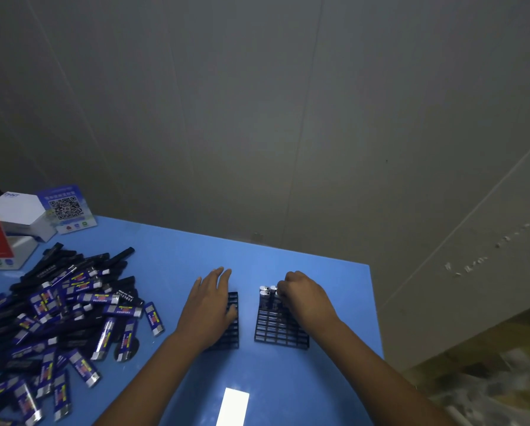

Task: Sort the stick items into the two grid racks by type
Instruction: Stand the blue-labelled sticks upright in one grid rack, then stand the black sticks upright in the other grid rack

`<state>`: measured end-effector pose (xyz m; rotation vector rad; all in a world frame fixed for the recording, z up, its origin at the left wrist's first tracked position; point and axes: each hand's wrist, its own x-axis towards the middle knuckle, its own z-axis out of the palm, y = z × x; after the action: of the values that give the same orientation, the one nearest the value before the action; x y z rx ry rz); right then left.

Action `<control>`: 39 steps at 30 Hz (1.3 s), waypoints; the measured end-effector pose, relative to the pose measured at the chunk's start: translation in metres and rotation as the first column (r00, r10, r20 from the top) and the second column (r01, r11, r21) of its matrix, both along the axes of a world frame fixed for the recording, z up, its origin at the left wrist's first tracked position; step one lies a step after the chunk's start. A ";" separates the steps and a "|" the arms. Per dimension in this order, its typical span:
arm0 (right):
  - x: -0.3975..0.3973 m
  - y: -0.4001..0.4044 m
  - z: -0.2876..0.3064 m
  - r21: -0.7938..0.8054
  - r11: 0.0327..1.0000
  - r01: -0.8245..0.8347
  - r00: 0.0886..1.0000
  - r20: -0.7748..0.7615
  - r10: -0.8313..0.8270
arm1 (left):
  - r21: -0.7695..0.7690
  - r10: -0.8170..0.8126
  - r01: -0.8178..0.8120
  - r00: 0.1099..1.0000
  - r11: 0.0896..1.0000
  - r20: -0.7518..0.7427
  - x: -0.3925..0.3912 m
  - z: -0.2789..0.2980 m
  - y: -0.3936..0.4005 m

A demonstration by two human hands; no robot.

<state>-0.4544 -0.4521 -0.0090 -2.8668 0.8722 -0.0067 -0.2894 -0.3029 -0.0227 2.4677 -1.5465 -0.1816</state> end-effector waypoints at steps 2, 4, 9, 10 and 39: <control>-0.001 0.000 0.003 0.002 1.000 0.006 1.000 0.004 -0.006 | -0.008 0.001 -0.001 1.000 1.000 0.009 0.001 0.002 0.005; -0.002 0.004 0.009 0.032 0.999 0.010 0.999 0.037 -0.011 | -0.023 0.001 -0.001 1.000 1.000 0.014 0.003 0.005 0.012; 0.002 0.031 0.027 0.069 0.998 0.012 0.995 0.100 -0.019 | -0.050 0.031 -0.029 0.999 0.998 0.040 0.007 0.020 0.037; 0.004 0.039 0.031 0.058 0.998 0.010 0.995 0.103 -0.016 | -0.059 0.040 -0.037 0.998 0.998 0.039 0.008 0.023 0.044; 0.176 0.321 0.060 0.037 0.991 -0.126 0.989 0.080 0.123 | 0.027 0.260 -0.261 0.965 0.965 0.021 0.164 0.059 0.370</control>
<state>-0.2786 -0.1313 0.0515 -2.8549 0.6699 -0.0843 -0.1250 0.0671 0.0361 2.6707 -1.2161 -0.1389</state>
